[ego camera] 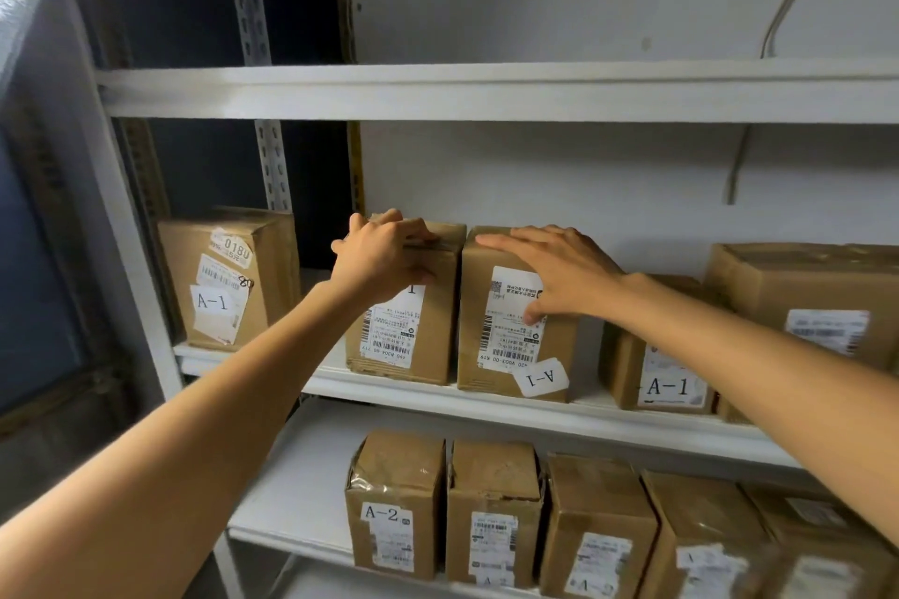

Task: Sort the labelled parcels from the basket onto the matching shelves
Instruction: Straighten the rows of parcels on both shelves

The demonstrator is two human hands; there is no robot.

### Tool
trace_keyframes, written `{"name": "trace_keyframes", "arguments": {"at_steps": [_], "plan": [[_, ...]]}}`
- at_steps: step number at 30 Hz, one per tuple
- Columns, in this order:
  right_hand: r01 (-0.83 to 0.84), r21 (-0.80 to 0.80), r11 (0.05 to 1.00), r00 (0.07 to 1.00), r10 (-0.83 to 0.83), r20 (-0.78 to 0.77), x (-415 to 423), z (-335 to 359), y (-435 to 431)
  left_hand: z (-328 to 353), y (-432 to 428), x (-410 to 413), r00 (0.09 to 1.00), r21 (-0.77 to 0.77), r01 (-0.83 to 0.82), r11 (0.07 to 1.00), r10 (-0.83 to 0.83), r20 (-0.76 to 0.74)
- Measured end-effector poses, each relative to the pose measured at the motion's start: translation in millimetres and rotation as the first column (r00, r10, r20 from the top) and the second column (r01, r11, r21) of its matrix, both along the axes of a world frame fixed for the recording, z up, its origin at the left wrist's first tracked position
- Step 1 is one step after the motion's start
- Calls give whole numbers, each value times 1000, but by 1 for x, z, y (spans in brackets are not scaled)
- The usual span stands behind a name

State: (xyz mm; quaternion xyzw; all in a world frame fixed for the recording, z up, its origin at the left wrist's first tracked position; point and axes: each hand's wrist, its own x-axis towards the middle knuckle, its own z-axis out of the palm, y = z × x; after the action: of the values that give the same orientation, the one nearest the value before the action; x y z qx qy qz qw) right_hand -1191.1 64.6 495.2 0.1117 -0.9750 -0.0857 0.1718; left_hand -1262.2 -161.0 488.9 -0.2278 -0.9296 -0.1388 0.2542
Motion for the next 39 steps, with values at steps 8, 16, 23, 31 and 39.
{"name": "trace_keyframes", "arguments": {"at_steps": [8,16,23,31,39], "plan": [[20,-25,999,1000,-20,11,9,-3,25,-3,29,11,999,13,-13,1000,14,-29],[66,-40,997,997,-64,32,18,-4,27,-7,38,26,998,13,-36,999,37,-51],[45,-37,998,996,-42,76,29,3,20,-12,14,19,993,44,116,992,-116,3],[-231,13,973,969,231,-91,12,14,-59,-13,-53,43,1000,86,6,996,-4,-23],[-389,48,920,905,392,-166,-22,11,-177,-23,-171,31,943,49,-332,942,329,53]]}}
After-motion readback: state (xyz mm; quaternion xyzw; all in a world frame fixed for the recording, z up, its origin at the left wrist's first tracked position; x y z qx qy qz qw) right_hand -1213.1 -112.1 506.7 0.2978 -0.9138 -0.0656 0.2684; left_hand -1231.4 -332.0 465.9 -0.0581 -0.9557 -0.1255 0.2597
